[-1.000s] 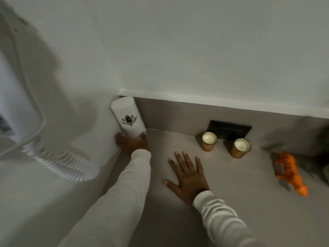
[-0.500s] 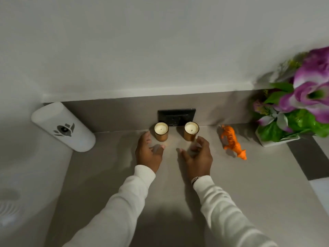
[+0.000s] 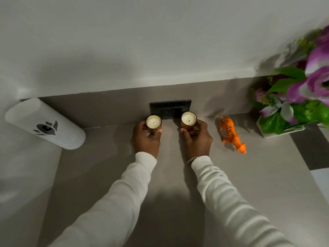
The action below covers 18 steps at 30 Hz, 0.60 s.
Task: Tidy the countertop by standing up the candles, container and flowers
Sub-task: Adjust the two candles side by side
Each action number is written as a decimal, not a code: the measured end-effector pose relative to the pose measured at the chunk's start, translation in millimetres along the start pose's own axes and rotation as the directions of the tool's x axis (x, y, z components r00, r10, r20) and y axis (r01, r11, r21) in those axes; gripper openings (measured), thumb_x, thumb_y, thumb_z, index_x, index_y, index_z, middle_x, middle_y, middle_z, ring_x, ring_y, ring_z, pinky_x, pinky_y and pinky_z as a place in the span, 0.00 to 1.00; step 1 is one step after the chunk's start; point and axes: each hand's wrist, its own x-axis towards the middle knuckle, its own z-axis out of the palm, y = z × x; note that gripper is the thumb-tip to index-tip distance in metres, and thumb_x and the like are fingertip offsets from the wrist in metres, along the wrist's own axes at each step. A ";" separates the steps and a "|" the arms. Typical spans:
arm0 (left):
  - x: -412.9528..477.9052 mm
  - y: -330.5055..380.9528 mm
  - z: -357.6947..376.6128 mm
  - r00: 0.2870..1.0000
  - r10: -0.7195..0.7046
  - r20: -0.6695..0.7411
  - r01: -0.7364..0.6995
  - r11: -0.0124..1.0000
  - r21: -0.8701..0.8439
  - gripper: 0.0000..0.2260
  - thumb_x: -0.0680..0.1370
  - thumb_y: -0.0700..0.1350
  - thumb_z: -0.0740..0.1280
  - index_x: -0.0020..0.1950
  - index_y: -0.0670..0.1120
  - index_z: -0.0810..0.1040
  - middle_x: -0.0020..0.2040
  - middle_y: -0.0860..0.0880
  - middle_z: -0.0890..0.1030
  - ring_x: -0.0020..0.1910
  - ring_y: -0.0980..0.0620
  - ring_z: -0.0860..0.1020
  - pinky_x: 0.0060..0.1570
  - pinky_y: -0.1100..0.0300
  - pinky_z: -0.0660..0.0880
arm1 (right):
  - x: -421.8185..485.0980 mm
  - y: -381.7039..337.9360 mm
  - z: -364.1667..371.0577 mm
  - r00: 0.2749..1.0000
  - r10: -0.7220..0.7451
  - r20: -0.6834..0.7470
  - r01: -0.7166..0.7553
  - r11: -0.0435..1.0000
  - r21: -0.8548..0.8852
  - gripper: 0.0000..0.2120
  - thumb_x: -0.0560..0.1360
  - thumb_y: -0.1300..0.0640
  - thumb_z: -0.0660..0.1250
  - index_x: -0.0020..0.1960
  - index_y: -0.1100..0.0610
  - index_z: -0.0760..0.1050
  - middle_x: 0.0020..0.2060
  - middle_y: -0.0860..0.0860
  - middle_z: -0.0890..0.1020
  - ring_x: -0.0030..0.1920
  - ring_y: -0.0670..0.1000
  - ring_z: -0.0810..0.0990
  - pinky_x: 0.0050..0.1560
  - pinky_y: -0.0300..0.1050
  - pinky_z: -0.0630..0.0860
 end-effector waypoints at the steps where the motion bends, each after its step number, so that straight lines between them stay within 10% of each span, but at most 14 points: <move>1: 0.7 1.9 -0.6 1.000 -0.015 0.015 0.015 1.000 0.003 0.22 0.66 0.44 0.78 0.56 0.48 0.76 0.52 0.47 0.82 0.47 0.50 0.78 0.47 0.61 0.74 | 0.3 -1.9 -2.0 1.000 0.000 0.011 0.000 1.000 0.000 0.23 0.69 0.53 0.78 0.61 0.49 0.73 0.47 0.50 0.84 0.44 0.49 0.83 0.51 0.48 0.81; 9: -34.8 28.2 -22.4 0.995 0.097 0.014 -0.097 0.994 0.039 0.25 0.67 0.39 0.76 0.61 0.43 0.71 0.60 0.42 0.76 0.58 0.42 0.75 0.60 0.49 0.73 | -45.6 -24.1 -66.3 0.993 -0.083 0.083 0.083 0.997 0.011 0.25 0.69 0.59 0.78 0.64 0.57 0.74 0.49 0.46 0.79 0.37 0.43 0.79 0.44 0.28 0.74; 18: -122.7 66.4 32.2 0.880 0.331 0.341 -0.327 0.942 -0.069 0.23 0.71 0.46 0.74 0.65 0.48 0.72 0.59 0.47 0.78 0.60 0.46 0.75 0.54 0.55 0.75 | -29.5 7.4 -199.7 0.958 -0.102 -0.269 0.126 0.989 0.073 0.15 0.68 0.66 0.76 0.52 0.57 0.78 0.43 0.53 0.83 0.36 0.47 0.80 0.38 0.31 0.75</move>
